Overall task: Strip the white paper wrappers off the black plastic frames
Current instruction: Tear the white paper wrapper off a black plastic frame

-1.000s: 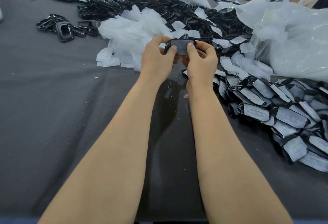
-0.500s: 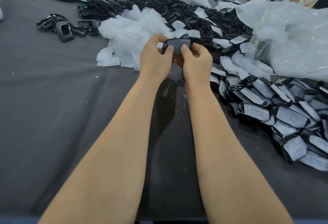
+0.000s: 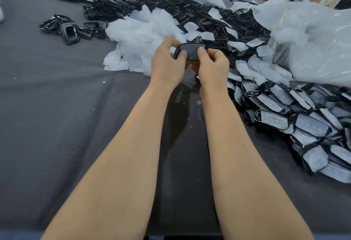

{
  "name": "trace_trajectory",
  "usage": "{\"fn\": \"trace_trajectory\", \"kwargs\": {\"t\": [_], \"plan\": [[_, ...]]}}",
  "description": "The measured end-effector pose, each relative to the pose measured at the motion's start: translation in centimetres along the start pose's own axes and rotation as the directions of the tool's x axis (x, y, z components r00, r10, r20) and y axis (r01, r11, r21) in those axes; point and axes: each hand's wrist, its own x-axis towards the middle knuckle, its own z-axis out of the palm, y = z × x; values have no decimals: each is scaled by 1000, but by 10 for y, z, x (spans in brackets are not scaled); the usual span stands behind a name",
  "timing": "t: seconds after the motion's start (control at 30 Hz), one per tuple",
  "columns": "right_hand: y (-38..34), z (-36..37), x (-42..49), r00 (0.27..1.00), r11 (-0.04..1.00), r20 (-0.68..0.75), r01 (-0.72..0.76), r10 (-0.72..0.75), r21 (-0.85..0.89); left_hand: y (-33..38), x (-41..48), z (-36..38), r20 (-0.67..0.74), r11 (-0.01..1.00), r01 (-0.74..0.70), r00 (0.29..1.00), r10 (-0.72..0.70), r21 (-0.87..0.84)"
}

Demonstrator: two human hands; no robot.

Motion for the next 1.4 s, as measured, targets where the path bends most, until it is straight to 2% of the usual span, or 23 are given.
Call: {"fn": "trace_trajectory", "kwargs": {"t": [0.13,0.4,0.6,0.7,0.8,0.9,1.1,1.33,1.4], "plan": [[0,-1,0,999,999,-38,-19,17,-41,2,-2,1,22,1000,10,1000,-10,21],[0,-5,1,999,997,-33,16,-13,70,3,-2,-1,63,1000,5,998,-5,1],[-3,-6,-2,995,993,76,65,-73,103,5,-1,-4,-12,996,59,998,-60,-64],[-4,-5,-4,990,991,124,52,-68,126,7,-1,-5,-19,979,106,994,-111,-177],[-3,-2,-5,988,995,121,99,-98,3,7,-1,-5,-18,969,116,992,-122,-218],[-2,0,-5,985,982,117,142,-128,-122,5,0,-5,-27,975,111,993,-118,-190],[-1,-3,-2,999,998,44,18,-16,-53,3,2,-3,-28,990,93,995,-97,-106],[-4,-3,-3,999,1000,43,-19,19,-19,-1,4,-1,-37,996,44,998,-47,-77],[-3,-3,-2,996,993,88,36,-27,-109,-2,5,-2,-51,995,53,997,-57,-90]]}}
